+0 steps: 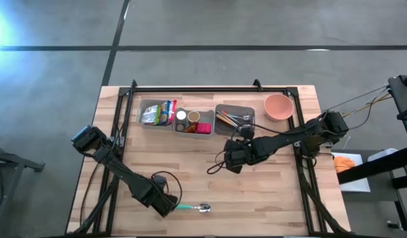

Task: Pick & Place Food Item
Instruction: Put the brown seasoning bottle into the right gray bin

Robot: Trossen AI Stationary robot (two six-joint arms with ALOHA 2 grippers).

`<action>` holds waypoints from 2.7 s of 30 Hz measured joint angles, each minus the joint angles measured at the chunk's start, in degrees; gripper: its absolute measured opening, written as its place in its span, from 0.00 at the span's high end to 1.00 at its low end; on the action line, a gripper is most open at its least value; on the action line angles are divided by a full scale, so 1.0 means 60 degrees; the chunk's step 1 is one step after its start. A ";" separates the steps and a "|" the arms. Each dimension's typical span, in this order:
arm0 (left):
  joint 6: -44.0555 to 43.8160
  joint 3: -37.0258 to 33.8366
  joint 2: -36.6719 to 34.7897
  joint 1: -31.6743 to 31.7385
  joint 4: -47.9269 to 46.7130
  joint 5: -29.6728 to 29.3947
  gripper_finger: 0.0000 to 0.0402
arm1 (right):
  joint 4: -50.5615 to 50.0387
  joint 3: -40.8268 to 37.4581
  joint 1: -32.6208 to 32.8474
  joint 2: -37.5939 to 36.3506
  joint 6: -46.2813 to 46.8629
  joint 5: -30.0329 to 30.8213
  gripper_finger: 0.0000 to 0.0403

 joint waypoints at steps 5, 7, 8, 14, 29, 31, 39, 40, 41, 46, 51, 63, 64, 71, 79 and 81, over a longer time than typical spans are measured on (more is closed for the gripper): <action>0.0507 0.0001 -0.0210 0.0000 0.0059 0.0174 0.56 | 0.0057 0.0057 0.0000 0.0000 -0.0066 -0.0007 0.88; 0.0865 0.0007 -0.0406 0.0011 0.0136 0.0015 0.56 | 0.0190 0.0092 0.0000 0.0000 -0.0146 -0.0009 0.88; 0.1079 0.0007 -0.0507 0.0011 0.0182 -0.0166 0.56 | 0.0313 0.0095 0.0000 0.0000 -0.0240 -0.0008 0.88; 0.2673 0.0015 -0.1405 0.0066 0.0331 -0.1429 0.56 | 0.1905 0.0075 0.0000 0.0000 -0.1191 -0.0025 0.88; 0.7638 -0.0336 -0.3137 0.0788 0.0926 -0.3023 0.56 | 0.5899 0.0044 0.0080 0.0000 -0.5136 -0.2994 0.88; 0.8322 -0.0570 -0.3363 0.1030 0.1250 -0.3020 0.56 | 0.6016 0.0044 0.0080 0.0000 -0.5092 -0.3001 0.88; 1.0823 -0.1819 -0.4367 0.2022 0.3116 -0.2612 0.56 | 0.6064 0.0109 0.0109 0.0000 -0.4068 -0.3031 0.88; 1.1032 -0.1968 -0.4461 0.2153 0.3319 -0.2505 0.56 | 0.6057 0.0109 0.0113 0.0000 -0.4051 -0.3031 0.88; 1.1284 -0.2105 -0.4541 0.2278 0.3526 -0.2391 0.56 | 0.6071 0.0109 0.0113 0.0000 -0.4012 -0.3034 0.88; 1.2374 -0.2470 -0.4647 0.2867 0.4491 -0.1700 0.56 | 0.6260 0.0109 0.0106 0.0000 -0.3717 -0.3045 0.88; 1.3367 -0.2492 -0.4625 0.3321 0.4785 -0.1338 0.56 | 0.6710 0.0109 0.0113 0.0000 -0.3787 -0.3266 0.87; 1.4198 -0.2492 -0.4626 0.3752 0.4958 -0.0242 0.51 | 0.7714 0.0098 0.0127 0.0000 -0.5199 -0.3810 0.44; 1.4293 -0.2492 -0.4626 0.3752 0.5019 -0.0140 0.53 | 0.7903 0.0098 0.0127 0.0000 -0.5224 -0.3810 0.40; 1.4703 -0.2484 -0.4626 0.3797 0.5084 0.0095 0.56 | 0.9063 0.0098 0.0127 0.0155 -0.4577 -0.3799 0.20; 1.5025 -0.2417 -0.4630 0.3936 0.5767 -0.0771 0.53 | 0.9458 0.0084 0.0127 0.0790 -0.3406 -0.3663 0.13; 1.5295 -0.2419 -0.4626 0.3927 0.6003 -0.0760 0.53 | 0.9523 0.0088 0.0127 0.0790 -0.3293 -0.3657 0.12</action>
